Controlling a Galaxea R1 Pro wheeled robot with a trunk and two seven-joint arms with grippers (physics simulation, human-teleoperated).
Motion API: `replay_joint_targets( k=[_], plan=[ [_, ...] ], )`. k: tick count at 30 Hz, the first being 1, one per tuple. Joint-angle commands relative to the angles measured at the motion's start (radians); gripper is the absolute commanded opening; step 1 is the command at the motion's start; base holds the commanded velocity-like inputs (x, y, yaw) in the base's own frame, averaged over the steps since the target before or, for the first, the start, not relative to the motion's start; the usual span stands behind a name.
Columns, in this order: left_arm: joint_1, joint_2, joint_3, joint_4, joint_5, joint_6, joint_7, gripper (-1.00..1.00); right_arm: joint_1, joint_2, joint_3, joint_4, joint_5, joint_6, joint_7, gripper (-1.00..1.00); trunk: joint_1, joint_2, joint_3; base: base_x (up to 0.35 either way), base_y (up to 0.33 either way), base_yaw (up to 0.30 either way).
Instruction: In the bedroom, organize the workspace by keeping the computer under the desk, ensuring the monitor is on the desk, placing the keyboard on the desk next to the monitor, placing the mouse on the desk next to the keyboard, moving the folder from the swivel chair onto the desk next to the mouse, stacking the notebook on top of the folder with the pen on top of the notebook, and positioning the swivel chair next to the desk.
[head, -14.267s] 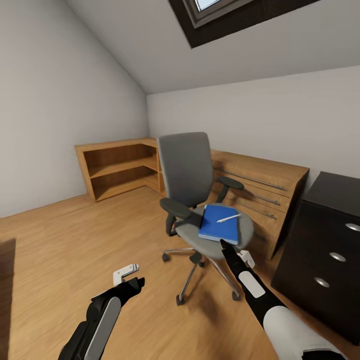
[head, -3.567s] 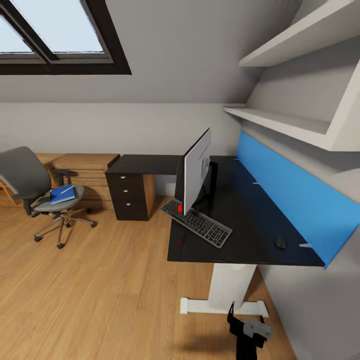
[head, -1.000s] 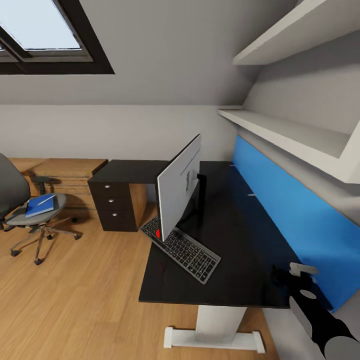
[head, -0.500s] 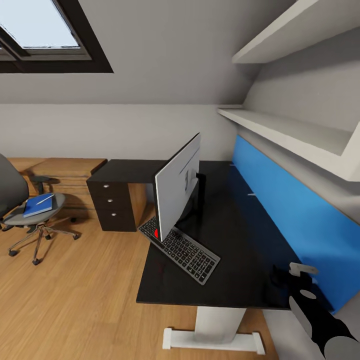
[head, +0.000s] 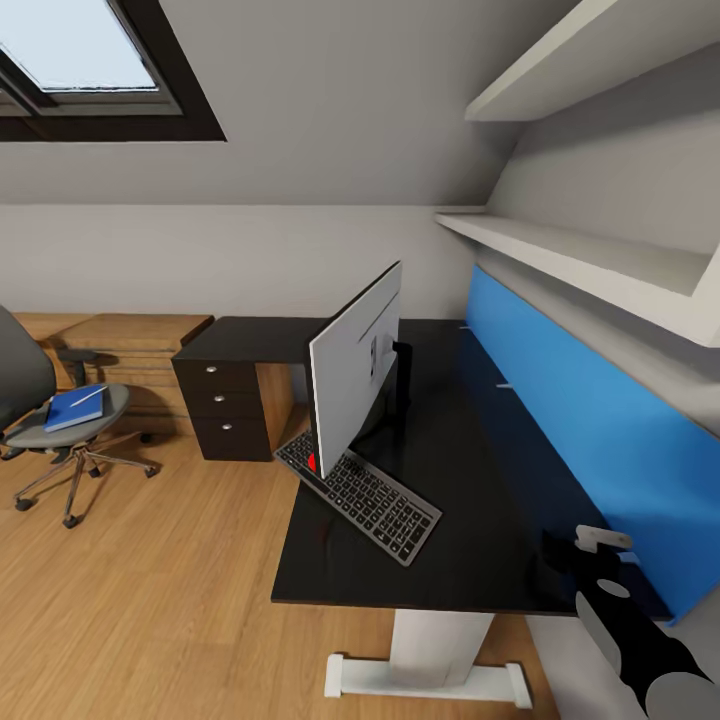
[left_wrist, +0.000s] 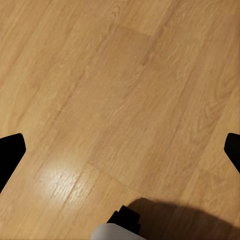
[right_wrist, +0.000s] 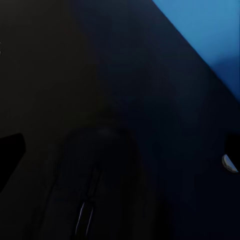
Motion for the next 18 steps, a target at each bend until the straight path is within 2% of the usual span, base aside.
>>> replay_joint_targets(
  k=[1,14,18],
  plan=[
    [-0.001,0.000,-0.009,0.000,0.007,-0.003,0.005,1.00,-0.001,0.000,0.002,0.000,-0.010,-0.003,-0.002,1.00,0.000,-0.001,-0.001,0.000,0.000,0.000],
    [-0.001,0.001,-0.006,0.000,0.009,-0.003,0.007,1.00,-0.001,0.003,0.006,0.002,-0.010,-0.001,0.011,1.00,0.000,-0.001,-0.001,0.000,0.000,0.000],
    [-0.001,0.002,-0.005,-0.005,0.011,-0.001,0.004,1.00,-0.001,0.003,0.006,0.002,-0.010,0.010,0.011,1.00,0.015,-0.029,-0.014,0.000,0.000,0.000]
  ],
)
